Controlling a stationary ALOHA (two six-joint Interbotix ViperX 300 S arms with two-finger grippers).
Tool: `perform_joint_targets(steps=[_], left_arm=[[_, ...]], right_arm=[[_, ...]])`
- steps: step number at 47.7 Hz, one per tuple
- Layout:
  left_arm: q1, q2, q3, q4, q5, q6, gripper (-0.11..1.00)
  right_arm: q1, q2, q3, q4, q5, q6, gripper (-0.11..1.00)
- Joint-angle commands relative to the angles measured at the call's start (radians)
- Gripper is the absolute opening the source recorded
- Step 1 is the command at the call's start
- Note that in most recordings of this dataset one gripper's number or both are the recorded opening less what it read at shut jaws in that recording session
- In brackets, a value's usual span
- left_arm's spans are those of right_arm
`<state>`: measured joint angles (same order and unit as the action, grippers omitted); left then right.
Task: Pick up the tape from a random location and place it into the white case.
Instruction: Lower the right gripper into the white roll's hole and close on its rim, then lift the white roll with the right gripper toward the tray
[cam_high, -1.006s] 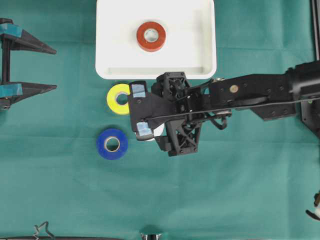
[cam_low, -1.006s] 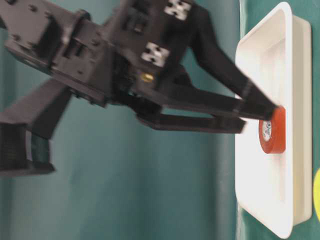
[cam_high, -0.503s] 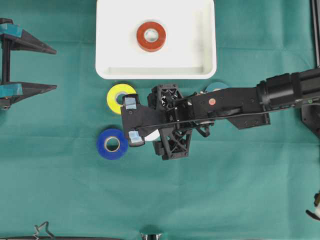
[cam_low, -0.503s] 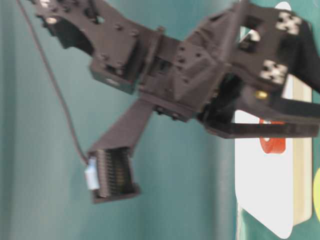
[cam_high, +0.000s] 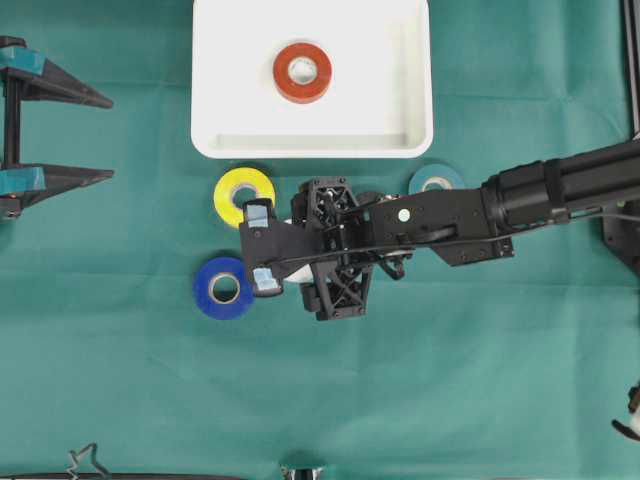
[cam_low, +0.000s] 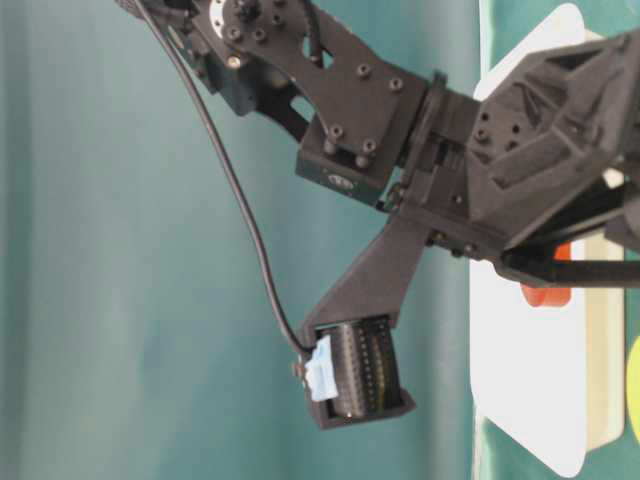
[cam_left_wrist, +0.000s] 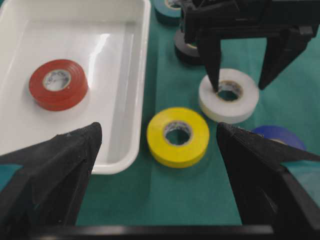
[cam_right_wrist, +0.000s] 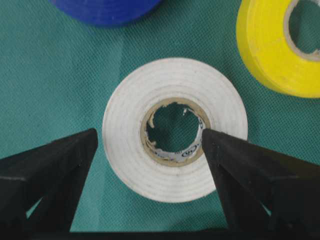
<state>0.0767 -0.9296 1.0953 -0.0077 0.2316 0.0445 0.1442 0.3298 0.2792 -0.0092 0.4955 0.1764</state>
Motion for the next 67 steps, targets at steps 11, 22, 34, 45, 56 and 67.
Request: perform_joint_targets(steps=[11,22,34,45,56,67], left_arm=[[-0.003,0.008,-0.012,-0.002,-0.003,0.000,0.94],[-0.003,0.006,-0.012,-0.002,-0.002,0.000,0.94],[-0.003,0.006,-0.014,-0.002,-0.003,0.000,0.94],[-0.003,0.008,-0.014,0.000,-0.002,0.000,0.94],[-0.003,0.006,-0.012,0.000,-0.002,0.000,0.94],[-0.003,0.006,-0.012,0.000,-0.003,0.000,0.94]], right_arm=[[0.005,0.020,-0.008,0.003,-0.034,0.012,0.91],[0.005,0.021,-0.008,-0.002,-0.040,0.009,0.80],[0.005,0.021,-0.011,-0.012,-0.048,0.005,0.41],[0.005,0.020,-0.014,-0.012,-0.049,0.000,0.35],[0.005,0.018,-0.020,-0.012,-0.048,-0.002,0.35],[0.006,-0.018,-0.031,-0.012,-0.018,0.005,0.35]])
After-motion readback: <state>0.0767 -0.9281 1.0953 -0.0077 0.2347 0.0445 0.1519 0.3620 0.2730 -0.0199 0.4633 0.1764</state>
